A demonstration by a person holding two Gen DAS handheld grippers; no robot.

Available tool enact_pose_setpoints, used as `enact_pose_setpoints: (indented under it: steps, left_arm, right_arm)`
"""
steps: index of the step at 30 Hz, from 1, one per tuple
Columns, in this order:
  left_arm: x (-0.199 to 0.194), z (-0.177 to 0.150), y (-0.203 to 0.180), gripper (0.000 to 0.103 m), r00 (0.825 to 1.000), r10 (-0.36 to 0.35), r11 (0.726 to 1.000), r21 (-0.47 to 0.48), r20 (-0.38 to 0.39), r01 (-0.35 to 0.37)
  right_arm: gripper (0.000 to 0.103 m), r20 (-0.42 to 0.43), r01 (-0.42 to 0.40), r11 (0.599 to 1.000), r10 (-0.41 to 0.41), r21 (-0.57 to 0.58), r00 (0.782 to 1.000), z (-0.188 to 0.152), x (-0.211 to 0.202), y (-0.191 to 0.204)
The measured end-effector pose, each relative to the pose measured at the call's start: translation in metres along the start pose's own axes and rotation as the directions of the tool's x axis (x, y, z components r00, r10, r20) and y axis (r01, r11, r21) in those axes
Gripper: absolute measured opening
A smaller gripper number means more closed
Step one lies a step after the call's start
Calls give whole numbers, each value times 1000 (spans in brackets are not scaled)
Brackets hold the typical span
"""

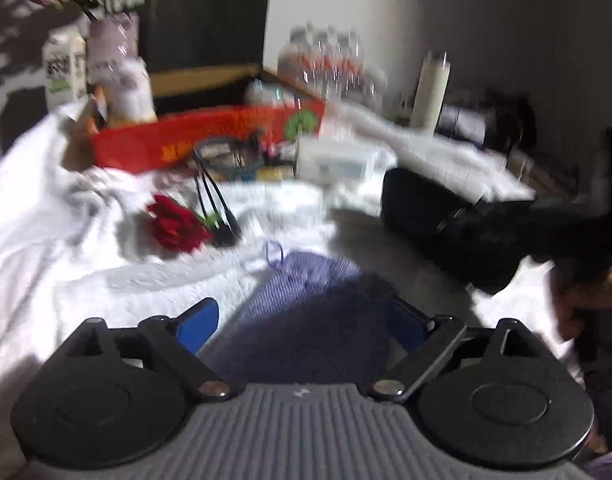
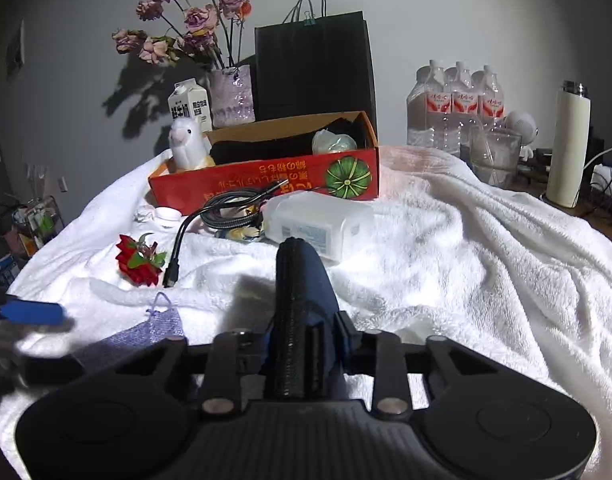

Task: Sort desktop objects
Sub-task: 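Grasp the navy zip case with the right tool while the left tool grasps the lavender pouch string, then lift both items into the cardboard box and release them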

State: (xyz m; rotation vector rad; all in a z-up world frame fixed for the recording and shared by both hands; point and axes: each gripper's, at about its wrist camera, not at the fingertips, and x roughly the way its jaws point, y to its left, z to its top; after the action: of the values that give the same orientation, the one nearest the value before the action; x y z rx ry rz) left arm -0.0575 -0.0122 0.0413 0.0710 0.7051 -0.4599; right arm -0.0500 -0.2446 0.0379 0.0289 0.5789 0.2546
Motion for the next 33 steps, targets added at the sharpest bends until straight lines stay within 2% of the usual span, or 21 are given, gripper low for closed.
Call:
enact_pose_setpoints:
  steps: [2,5,7,9,10,12,15,18,19,21,23,25,28,30,33]
  left_arm:
    - [16,1,-1,92,998,44,999,8,-47,-44]
    - [25,-6,4,93,998,30,999,-10,-58,-31]
    - [18,-10,3,60,999,24,1000,-3,-35,-25]
    - [7,-12,0,24,998,54,998,-12,-20,-54]
    - [2,-13,-2,15,998,61,998,-9,-12,-61]
    - [-8,-12,0,6,999,46,998,-52,-5,-46]
    - [-28,-10,-1,4,998,38,995,-90,54,-33]
    - [-54,12,6,4,990,14,990,-142,142,7]
    - [-60,24,6,4,985,6,991,-134,174,17]
    - [-65,53,3,4,972,-10,998,-53,233,23]
    - [-61,84,0,4,963,10,1000,17,270,-15]
    - [-53,122,3,4,955,17,998,58,295,-36]
    - [-35,188,22,4,958,17,999,30,286,-26]
    - [-19,227,39,4,952,43,999,7,303,-47]
    - [10,276,82,4,949,112,987,-145,293,-71]
  right_arm:
    - [24,1,7,1000,-7,-14,1000,0,-4,2]
    - [24,0,-9,1000,9,11,1000,-3,-14,-2]
    - [24,2,2,1000,-2,28,1000,-6,-19,-4]
    - [24,6,11,999,-11,38,1000,-8,-24,-5]
    - [24,8,11,999,-11,41,1000,-8,-26,-4]
    - [24,20,8,999,-9,41,1000,-6,-30,-2]
    - [24,47,-13,999,12,31,999,-2,-38,4]
    - [24,68,-36,999,34,22,997,7,-45,8]
    - [24,75,-51,999,49,20,996,12,-47,8]
    - [24,94,-95,995,92,21,991,26,-48,5]
    - [24,118,-130,992,128,8,985,46,-44,2]
    - [24,143,-144,990,143,-1,979,72,-34,-3]
    - [24,179,-167,986,161,17,971,124,-12,-17]
    - [24,193,-191,980,176,60,965,165,9,-29]
    - [24,195,-186,976,163,111,967,225,51,-38]
